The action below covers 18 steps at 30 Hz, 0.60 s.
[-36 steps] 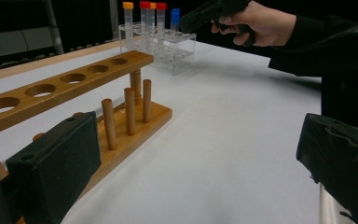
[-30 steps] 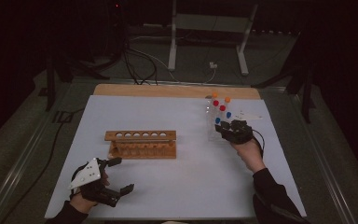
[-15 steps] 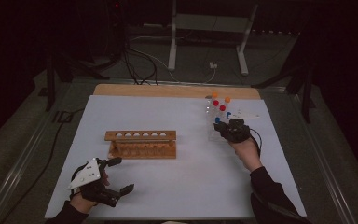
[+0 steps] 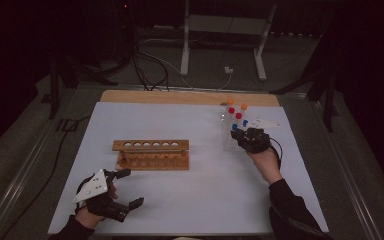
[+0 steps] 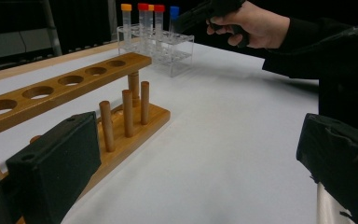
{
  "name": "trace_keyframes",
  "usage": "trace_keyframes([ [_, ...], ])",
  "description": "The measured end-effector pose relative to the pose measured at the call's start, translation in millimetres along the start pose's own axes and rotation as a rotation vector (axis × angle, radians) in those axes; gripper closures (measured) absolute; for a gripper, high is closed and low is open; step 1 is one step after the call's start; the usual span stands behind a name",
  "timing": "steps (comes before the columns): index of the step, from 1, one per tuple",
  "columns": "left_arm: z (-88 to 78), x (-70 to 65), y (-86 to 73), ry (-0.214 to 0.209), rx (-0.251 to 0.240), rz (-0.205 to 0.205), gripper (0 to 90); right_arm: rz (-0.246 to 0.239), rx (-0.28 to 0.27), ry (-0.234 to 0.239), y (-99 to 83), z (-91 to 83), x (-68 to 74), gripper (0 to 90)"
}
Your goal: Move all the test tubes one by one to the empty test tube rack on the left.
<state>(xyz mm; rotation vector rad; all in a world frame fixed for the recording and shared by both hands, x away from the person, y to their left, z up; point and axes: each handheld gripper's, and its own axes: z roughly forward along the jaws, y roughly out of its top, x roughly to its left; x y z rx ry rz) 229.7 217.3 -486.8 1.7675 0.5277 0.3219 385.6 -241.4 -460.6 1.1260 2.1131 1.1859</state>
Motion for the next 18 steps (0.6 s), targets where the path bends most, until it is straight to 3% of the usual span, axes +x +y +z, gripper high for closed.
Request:
trace_keyframes([
  [18, 0.4, -0.3, -0.1, -0.004, 0.002, 0.006, 0.5, -0.01, -0.077, -0.012, 17.2, -26.6, 1.0, 77.1],
])
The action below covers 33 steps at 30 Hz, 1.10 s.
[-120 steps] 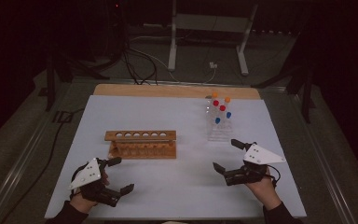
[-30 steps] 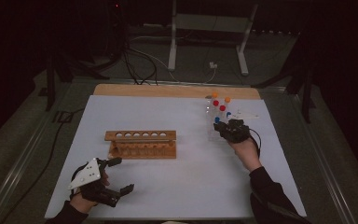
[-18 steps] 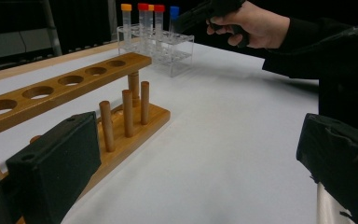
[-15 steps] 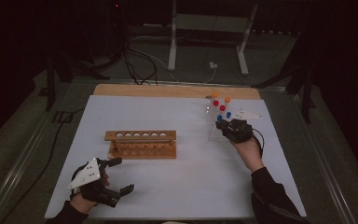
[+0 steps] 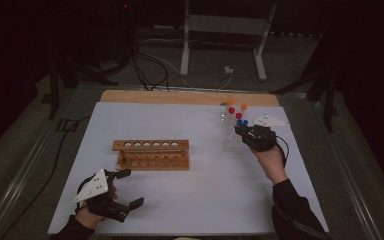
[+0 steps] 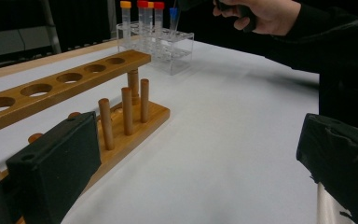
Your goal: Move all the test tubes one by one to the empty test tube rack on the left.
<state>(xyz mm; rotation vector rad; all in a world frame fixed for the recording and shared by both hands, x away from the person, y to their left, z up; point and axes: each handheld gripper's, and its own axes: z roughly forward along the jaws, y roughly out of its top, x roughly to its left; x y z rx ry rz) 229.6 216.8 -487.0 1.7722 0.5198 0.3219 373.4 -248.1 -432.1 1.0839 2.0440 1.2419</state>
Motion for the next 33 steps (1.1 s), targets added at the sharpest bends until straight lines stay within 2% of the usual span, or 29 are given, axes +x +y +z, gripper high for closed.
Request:
trace_keyframes([
  [3, 0.7, -1.3, 0.1, 0.001, 0.007, 0.009, 0.6, -0.009, -0.023, -0.008, 4.7, -7.4, 1.7, 77.1],
  [11, 2.4, -1.8, 1.0, -0.005, 0.015, 0.008, 0.5, -0.032, -0.045, 0.019, 11.4, -14.8, 10.9, 77.1],
  [13, 3.3, -2.1, 1.4, -0.007, 0.023, 0.004, 0.5, -0.024, -0.052, 0.038, 12.3, -15.8, 14.4, 77.1],
  [16, 6.0, -2.0, 2.5, -0.019, 0.032, 0.012, 0.5, -0.04, -0.043, 0.064, 10.7, -14.3, 24.1, 77.1],
  [19, 7.2, -0.3, 3.5, -0.022, 0.022, -0.005, 0.5, -0.054, -0.023, 0.091, 7.9, -11.1, 33.9, 77.1],
  [22, 10.1, 0.7, 9.0, -0.038, 0.035, -0.006, 0.5, -0.058, -0.013, 0.111, 5.4, -10.0, 39.3, 77.1],
  [24, 13.9, 2.7, 17.4, -0.075, 0.052, -0.039, 0.6, -0.072, 0.005, 0.136, -0.5, -8.8, 48.0, 77.1],
  [26, 15.5, 3.3, 20.7, -0.085, 0.063, -0.044, 0.6, -0.076, 0.02, 0.148, -4.4, -9.1, 52.1, 77.2],
  [30, 24.2, 5.0, 33.2, -0.099, 0.079, -0.048, 0.5, -0.078, 0.028, 0.165, -8.9, -11.9, 56.4, 77.1],
  [32, 31.7, 7.1, 43.1, -0.087, 0.074, -0.063, 0.6, -0.08, 0.035, 0.177, -12.2, -15.3, 60.2, 77.1],
  [33, 31.7, 7.1, 43.1, -0.087, 0.074, -0.063, 0.5, -0.08, 0.035, 0.177, -12.2, -15.3, 60.2, 77.1],
])
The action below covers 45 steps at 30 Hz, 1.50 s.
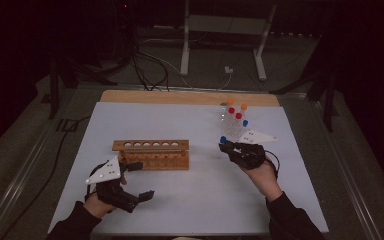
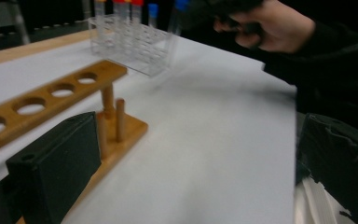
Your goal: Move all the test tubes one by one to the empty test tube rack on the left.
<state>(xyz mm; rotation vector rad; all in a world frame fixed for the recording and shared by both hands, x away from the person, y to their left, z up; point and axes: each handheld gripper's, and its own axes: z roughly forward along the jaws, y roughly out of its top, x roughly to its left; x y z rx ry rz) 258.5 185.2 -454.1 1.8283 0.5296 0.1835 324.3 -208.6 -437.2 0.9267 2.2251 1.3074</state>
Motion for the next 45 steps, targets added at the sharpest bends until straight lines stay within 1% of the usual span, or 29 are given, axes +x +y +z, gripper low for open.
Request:
trace_keyframes([
  [1, 4.3, 0.4, 7.9, 0.01, 0.002, 0.0, 0.5, -0.005, 0.003, 0.005, -1.5, -1.3, 3.3, 77.1],
  [2, 4.3, 0.4, 7.9, 0.01, 0.002, 0.0, 0.5, -0.008, 0.003, 0.01, -2.1, -1.6, 4.7, 77.1],
  [3, 6.5, 1.1, 11.6, -0.001, 0.006, 0.0, 0.6, -0.006, 0.005, 0.015, -2.7, -1.6, 6.2, 77.1],
  [4, 8.9, 1.0, 15.0, -0.002, 0.005, -0.002, 0.6, -0.006, 0.005, 0.015, -2.7, -1.6, 6.2, 77.1],
  [5, 11.7, 0.6, 18.1, 0.008, 0.008, -0.004, 0.6, -0.012, 0.009, 0.021, -3.5, -1.1, 9.2, 77.1],
  [7, 16.9, 1.1, 23.8, -0.001, 0.008, -0.003, 0.6, -0.012, 0.01, 0.024, -3.7, -1.0, 10.2, 77.1],
  [8, 19.7, 1.5, 26.6, 0.004, 0.013, -0.002, 0.6, -0.018, 0.012, 0.026, -3.9, -0.5, 12.0, 77.1],
  [10, 25.3, 1.5, 32.1, -0.007, 0.017, -0.003, 0.6, -0.026, 0.014, 0.032, -3.8, -0.3, 14.4, 77.1],
  [13, 33.3, 0.8, 40.0, -0.021, 0.026, 0.012, 0.6, -0.036, 0.012, 0.042, -2.5, -1.7, 18.7, 77.1],
  [14, 36.1, 0.7, 42.4, -0.022, 0.026, 0.012, 0.6, -0.035, 0.011, 0.046, -2.2, -2.0, 19.6, 77.1],
  [15, 39.0, 0.6, 44.7, -0.033, 0.021, 0.005, 0.6, -0.035, 0.011, 0.046, -2.2, -2.0, 19.6, 77.1],
  [17, 45.3, 0.1, 49.4, -0.039, 0.024, 0.009, 1.8, -0.048, 0.011, 0.054, -1.8, -2.6, 22.9, 77.2],
  [19, 51.7, -0.8, 54.1, -0.058, 0.024, 0.011, 1.8, -0.051, 0.01, 0.062, -1.4, -2.8, 25.6, 77.1],
  [23, 67.8, -2.4, 63.3, -0.083, 0.035, 0.016, 1.8, -0.06, 0.008, 0.076, -0.3, -3.4, 29.6, 77.1],
  [25, 75.9, -3.1, 67.3, -0.085, 0.041, 0.018, 1.8, -0.064, 0.009, 0.077, 0.0, -3.5, 30.3, 77.1],
  [26, 83.0, -3.8, 69.9, -0.092, 0.04, 0.02, 1.9, -0.063, 0.007, 0.084, 0.3, -3.8, 31.4, 77.1],
  [27, 83.0, -3.8, 69.9, -0.092, 0.04, 0.02, 2.2, -0.064, 0.008, 0.087, 0.4, -4.1, 32.0, 77.1],
  [28, 87.5, -4.4, 71.6, -0.09, 0.043, 0.025, 2.2, -0.064, 0.008, 0.087, 0.4, -4.1, 32.0, 77.1],
  [30, 94.3, -4.9, 73.8, -0.099, 0.043, 0.029, 4.2, -0.074, 0.009, 0.097, 0.7, -4.5, 35.8, 77.1],
  [35, 107.8, -6.4, 79.3, -0.105, 0.046, 0.044, 7.7, -0.084, 0.014, 0.108, 1.3, -3.5, 40.2, 77.1],
  [37, 112.5, -6.1, 81.3, -0.098, 0.052, 0.046, 8.6, -0.085, 0.013, 0.109, 1.4, -3.4, 40.5, 77.1],
  [38, 114.6, -6.2, 82.0, -0.095, 0.051, 0.049, 13.5, -0.083, 0.013, 0.113, 1.5, -3.5, 40.9, 77.1],
  [39, 116.6, -6.2, 82.7, -0.092, 0.051, 0.054, 16.0, -0.086, 0.013, 0.114, 1.5, -3.6, 41.2, 77.1],
  [40, 118.9, -6.4, 83.3, -0.084, 0.053, 0.056, 16.6, -0.086, 0.013, 0.115, 1.6, -3.7, 41.5, 77.1],
  [41, 120.9, -6.2, 83.7, -0.082, 0.054, 0.057, 19.1, -0.086, 0.014, 0.117, 1.7, -3.6, 41.7, 77.1],
  [42, 122.5, -6.1, 83.7, -0.082, 0.046, 0.058, 22.9, -0.085, 0.015, 0.118, 1.6, -3.4, 41.9, 77.1],
  [44, 127.0, -6.3, 83.7, -0.064, 0.044, 0.068, 27.3, -0.08, 0.018, 0.125, 1.3, -3.5, 42.5, 77.1],
  [45, 128.1, -6.2, 83.7, -0.063, 0.043, 0.066, 29.3, -0.081, 0.02, 0.125, 1.1, -3.4, 43.0, 77.1],
])
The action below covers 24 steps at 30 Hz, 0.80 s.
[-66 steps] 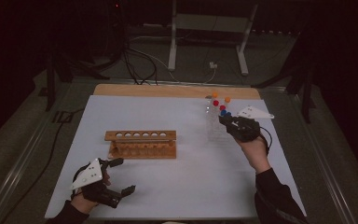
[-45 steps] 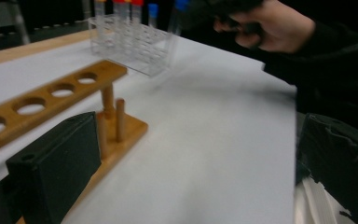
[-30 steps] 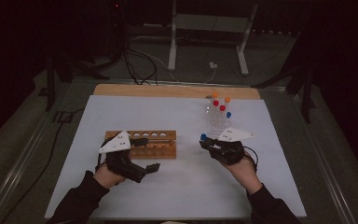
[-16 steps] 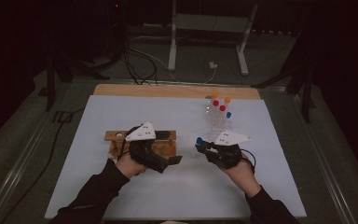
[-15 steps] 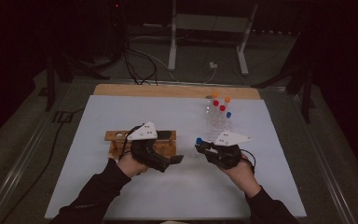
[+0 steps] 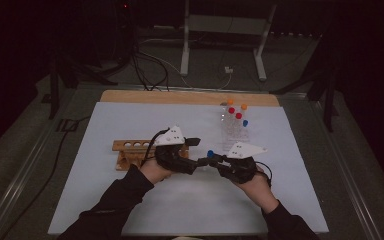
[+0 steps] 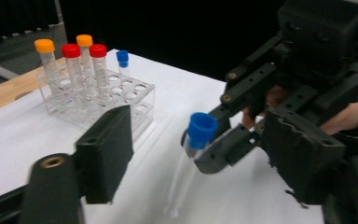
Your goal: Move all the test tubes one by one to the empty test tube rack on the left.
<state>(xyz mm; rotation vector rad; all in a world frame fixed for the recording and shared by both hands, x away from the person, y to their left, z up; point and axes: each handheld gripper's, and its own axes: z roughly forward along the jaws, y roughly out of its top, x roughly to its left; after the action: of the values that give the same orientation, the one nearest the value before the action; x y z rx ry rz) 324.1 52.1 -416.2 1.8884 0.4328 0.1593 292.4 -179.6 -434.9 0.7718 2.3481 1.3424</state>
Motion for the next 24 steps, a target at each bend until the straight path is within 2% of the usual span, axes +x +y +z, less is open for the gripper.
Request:
trace_keyframes([
  [2, 1.2, 0.4, 0.1, -0.005, 0.002, 0.001, 32.8, 0.004, 0.0, 0.004, -0.2, 0.2, -0.1, 77.1],
  [6, 6.1, -0.7, -0.2, -0.005, 0.018, 0.039, 43.9, 0.003, 0.001, 0.004, 0.0, 0.4, 0.1, 77.1],
  [10, 9.7, -0.8, -1.2, 0.002, 0.025, 0.047, 53.1, 0.004, 0.003, 0.006, -0.1, 0.8, -0.1, 77.1],
  [19, 16.6, -2.1, -0.4, -0.011, 0.054, 0.065, 64.1, 0.001, 0.006, 0.009, 0.0, 0.8, 0.1, 77.1],
  [22, 17.7, -2.6, 0.3, -0.011, 0.066, 0.073, 68.7, 0.003, 0.006, 0.008, -0.3, 0.9, -0.6, 77.1],
  [23, 18.0, -2.8, 0.5, -0.017, 0.068, 0.078, 73.3, -0.002, 0.008, 0.005, -0.2, 0.9, -0.5, 77.1],
  [24, 18.3, -3.1, 0.6, -0.018, 0.067, 0.079, 73.3, -0.002, 0.008, 0.005, -0.2, 0.9, -0.5, 77.1],
])
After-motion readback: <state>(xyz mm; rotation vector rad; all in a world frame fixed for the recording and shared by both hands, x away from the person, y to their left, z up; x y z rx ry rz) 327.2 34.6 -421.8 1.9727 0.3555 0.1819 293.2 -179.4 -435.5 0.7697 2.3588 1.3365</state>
